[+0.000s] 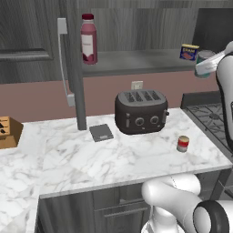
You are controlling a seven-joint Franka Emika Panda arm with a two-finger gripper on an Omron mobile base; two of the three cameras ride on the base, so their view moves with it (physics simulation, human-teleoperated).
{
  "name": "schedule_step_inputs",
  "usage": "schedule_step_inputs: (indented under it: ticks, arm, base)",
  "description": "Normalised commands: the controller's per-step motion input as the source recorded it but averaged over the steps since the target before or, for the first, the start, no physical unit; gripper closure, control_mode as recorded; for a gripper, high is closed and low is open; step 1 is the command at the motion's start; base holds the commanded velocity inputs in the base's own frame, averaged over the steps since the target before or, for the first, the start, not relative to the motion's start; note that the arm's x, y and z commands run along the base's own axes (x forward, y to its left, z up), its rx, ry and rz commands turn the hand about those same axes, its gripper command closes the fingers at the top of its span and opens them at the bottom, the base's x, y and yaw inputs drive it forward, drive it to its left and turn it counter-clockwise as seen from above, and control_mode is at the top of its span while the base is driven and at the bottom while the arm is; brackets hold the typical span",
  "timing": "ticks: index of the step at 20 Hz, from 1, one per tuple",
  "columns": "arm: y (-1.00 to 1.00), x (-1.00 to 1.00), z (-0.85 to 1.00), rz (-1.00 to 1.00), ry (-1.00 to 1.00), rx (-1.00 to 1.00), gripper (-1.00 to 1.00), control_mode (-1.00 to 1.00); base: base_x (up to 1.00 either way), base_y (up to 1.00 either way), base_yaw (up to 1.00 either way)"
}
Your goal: Pick the cans from the counter and place them in their designated side in the cabinet.
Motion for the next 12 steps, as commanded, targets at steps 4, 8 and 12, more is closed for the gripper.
schedule_step_inputs:
  ticks: [4, 8, 12]
  arm:
    - [0.0, 0.09, 0.01, 0.0, -0.05, 0.0, 1.0, -1.0]
    - [-0.01, 0.15, 0.01, 0.0, -0.04, 0.0, 1.0, -1.0]
    - [-0.03, 0.15, 0.02, 0.0, -0.05, 0.0, 1.0, -1.0]
  base:
    - [0.0, 0.0, 0.0]
    - [0.0, 0.0, 0.0]
    - [0.0, 0.0, 0.0]
